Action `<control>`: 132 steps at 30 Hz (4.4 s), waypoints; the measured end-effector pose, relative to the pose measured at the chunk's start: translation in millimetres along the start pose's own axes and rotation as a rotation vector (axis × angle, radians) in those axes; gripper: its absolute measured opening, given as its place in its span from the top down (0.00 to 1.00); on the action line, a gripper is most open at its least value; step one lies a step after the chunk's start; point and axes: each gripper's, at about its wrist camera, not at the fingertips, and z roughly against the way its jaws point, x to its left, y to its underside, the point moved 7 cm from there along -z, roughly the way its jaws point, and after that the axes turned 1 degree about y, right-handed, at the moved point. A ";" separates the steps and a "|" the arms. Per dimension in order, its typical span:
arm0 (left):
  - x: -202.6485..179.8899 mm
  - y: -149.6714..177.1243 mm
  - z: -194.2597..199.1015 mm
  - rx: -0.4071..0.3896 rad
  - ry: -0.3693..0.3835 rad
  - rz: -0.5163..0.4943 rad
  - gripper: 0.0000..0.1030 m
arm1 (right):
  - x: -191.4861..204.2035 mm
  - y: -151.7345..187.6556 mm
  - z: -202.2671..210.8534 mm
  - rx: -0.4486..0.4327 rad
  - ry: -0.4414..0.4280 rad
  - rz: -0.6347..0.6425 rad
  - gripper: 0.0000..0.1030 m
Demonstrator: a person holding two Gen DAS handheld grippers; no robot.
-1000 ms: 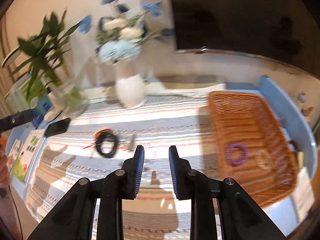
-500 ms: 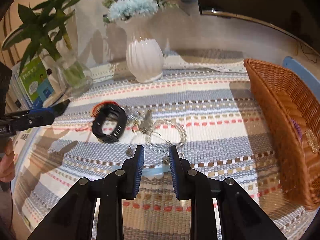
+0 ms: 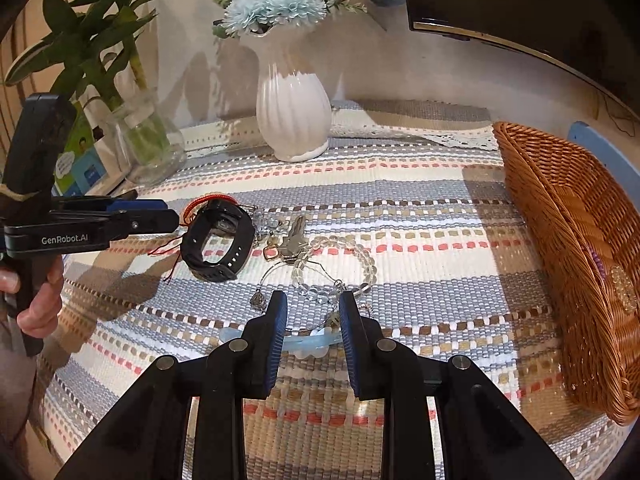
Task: Organize jewelry
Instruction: 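Move the left tool back to the table and grasp the black watch, then lift the black watch with the left tool while the right grasps the blue comb, then carry the watch and comb to the basket and release both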
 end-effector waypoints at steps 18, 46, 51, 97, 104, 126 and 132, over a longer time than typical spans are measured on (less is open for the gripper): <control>-65.3 13.4 -45.8 0.147 -0.028 -0.255 0.83 | -34.0 9.8 8.6 0.079 -0.068 -0.182 0.68; -74.6 13.4 -7.7 0.098 0.107 -0.257 0.87 | 32.9 31.2 -5.7 0.175 0.181 0.105 0.69; -73.6 20.2 -33.0 0.151 -0.013 -0.330 0.80 | -18.4 51.6 19.3 0.200 0.235 0.010 0.69; -111.1 61.5 -14.0 0.211 0.036 -0.400 0.73 | -12.9 52.7 60.8 0.099 0.140 -0.025 0.88; -114.1 49.4 -12.5 0.193 -0.031 -0.412 0.94 | -23.6 48.5 78.2 0.059 0.032 -0.068 0.88; -321.9 -121.2 -58.4 0.028 0.282 -0.468 0.92 | -242.2 -4.3 131.3 -0.051 0.250 -0.417 0.88; -334.9 -128.8 -102.8 0.075 0.278 -0.465 0.92 | -253.4 -4.3 105.6 0.015 0.255 -0.408 0.88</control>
